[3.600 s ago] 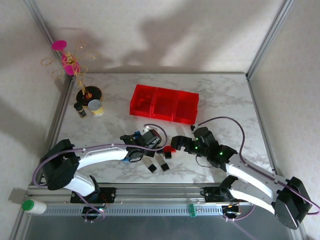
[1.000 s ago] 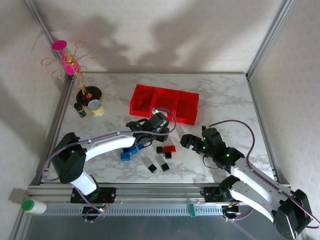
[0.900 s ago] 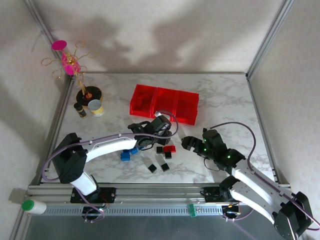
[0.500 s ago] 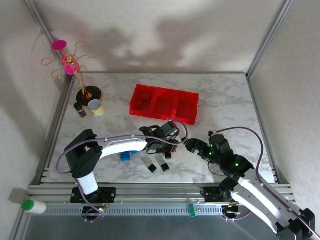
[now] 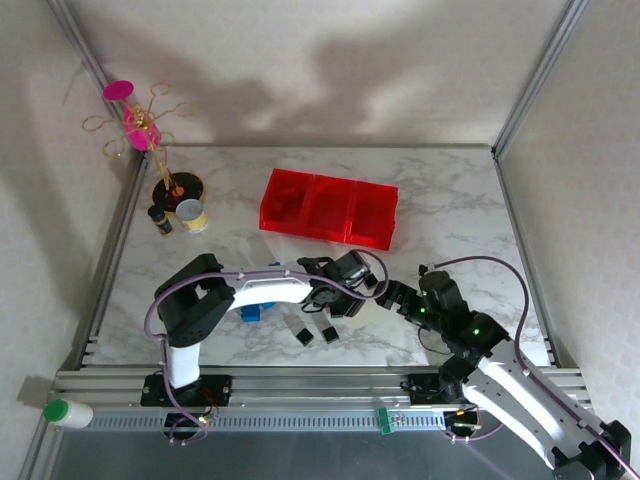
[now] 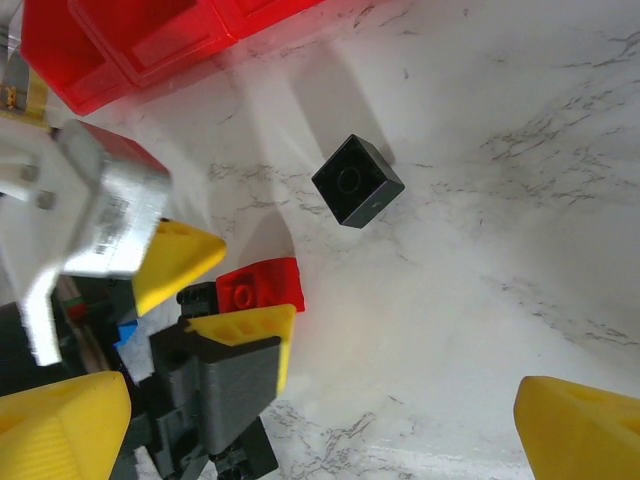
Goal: Sort the legos into containers by color
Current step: Pick up the lego from the middle-left of the table.
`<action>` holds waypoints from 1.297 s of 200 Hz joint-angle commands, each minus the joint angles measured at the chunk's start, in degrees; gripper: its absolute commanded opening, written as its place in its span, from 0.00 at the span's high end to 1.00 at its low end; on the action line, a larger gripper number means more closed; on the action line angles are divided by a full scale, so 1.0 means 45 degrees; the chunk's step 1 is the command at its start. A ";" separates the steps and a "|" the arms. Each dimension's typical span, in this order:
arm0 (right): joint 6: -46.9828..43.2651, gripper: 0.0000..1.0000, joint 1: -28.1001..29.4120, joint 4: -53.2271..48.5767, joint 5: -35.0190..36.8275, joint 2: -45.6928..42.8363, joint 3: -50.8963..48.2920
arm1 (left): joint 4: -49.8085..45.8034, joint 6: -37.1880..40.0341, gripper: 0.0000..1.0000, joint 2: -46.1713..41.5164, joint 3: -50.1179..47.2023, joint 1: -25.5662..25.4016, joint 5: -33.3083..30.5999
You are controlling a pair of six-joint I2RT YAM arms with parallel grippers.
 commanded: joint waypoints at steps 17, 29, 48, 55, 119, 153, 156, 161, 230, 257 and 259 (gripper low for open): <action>0.0137 0.01 -0.0079 -0.0128 0.0347 -0.0179 0.0021 | -0.0333 0.0580 0.27 0.0586 0.0436 -0.0074 -0.0044; 0.0127 0.01 -0.0084 -0.0127 0.0387 -0.0180 -0.0017 | -0.0370 0.0619 0.28 0.0684 0.0454 -0.0057 -0.0271; 0.0156 0.01 -0.0085 0.0030 0.0312 -0.0140 -0.0139 | -0.0448 0.0641 0.34 0.0748 0.0475 0.0018 -0.0672; 0.0167 0.01 -0.0084 0.0108 0.0295 -0.0133 -0.0154 | -0.0425 0.0641 0.36 0.0769 0.0475 0.0086 -0.0706; 0.0107 0.01 -0.0086 0.0248 0.0293 -0.0009 -0.0155 | -0.0414 0.0544 0.54 0.0741 0.0475 0.0703 -0.0646; 0.0090 0.01 -0.0086 0.0247 0.0324 -0.0003 -0.0138 | -0.0508 0.0524 0.56 0.0861 0.0504 0.0783 -0.0876; 0.0071 0.01 -0.0086 0.0254 0.0311 -0.0003 -0.0146 | -0.0534 0.0524 0.56 0.0860 0.0523 0.0798 -0.0894; 0.0068 0.01 -0.0070 0.0243 0.0320 0.0016 -0.0136 | -0.0550 0.0524 0.58 0.0854 0.0524 0.0802 -0.0932; -0.0029 0.01 -0.0073 0.0334 0.0377 0.0053 -0.0044 | -0.0605 0.0030 0.71 0.0294 0.0534 0.1070 -0.0819; -0.0197 0.01 -0.0086 0.0555 0.0293 0.0215 0.0107 | -0.0661 -0.0375 0.73 -0.0277 0.0529 0.1322 -0.0819; -0.0227 0.01 -0.0081 0.0596 0.0276 0.0237 0.0130 | -0.0669 -0.0404 0.74 -0.0350 0.0532 0.1342 -0.0823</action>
